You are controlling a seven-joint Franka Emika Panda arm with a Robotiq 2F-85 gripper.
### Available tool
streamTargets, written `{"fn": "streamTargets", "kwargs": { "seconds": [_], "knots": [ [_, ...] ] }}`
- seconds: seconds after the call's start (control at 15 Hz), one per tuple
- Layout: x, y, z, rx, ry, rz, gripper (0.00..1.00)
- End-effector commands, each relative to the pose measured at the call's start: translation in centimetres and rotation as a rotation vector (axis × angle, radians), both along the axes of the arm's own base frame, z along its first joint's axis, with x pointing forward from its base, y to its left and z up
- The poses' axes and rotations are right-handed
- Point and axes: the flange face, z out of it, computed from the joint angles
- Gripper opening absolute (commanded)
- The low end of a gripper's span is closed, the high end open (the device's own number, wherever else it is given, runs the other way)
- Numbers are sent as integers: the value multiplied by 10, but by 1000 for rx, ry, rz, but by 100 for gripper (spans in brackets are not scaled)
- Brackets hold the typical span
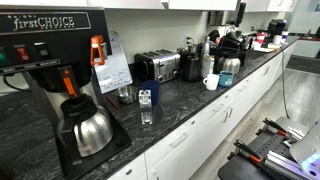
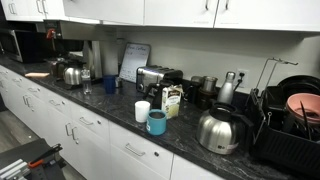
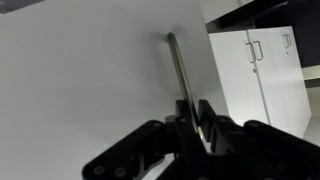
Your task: Open the third from last cabinet door
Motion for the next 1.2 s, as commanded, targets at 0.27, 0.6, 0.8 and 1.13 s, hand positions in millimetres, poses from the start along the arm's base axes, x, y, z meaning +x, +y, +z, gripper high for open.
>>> {"fn": "streamTargets", "kwargs": {
  "seconds": [0.27, 0.6, 0.8, 1.13],
  "knots": [
    [0, -21, 12, -77, -19, -117, 4],
    [-7, -23, 19, -148, -23, -154, 4],
    [-12, -26, 23, -178, -16, -190, 38],
    [-18, -40, 30, -232, -1, -285, 65]
  ]
}}
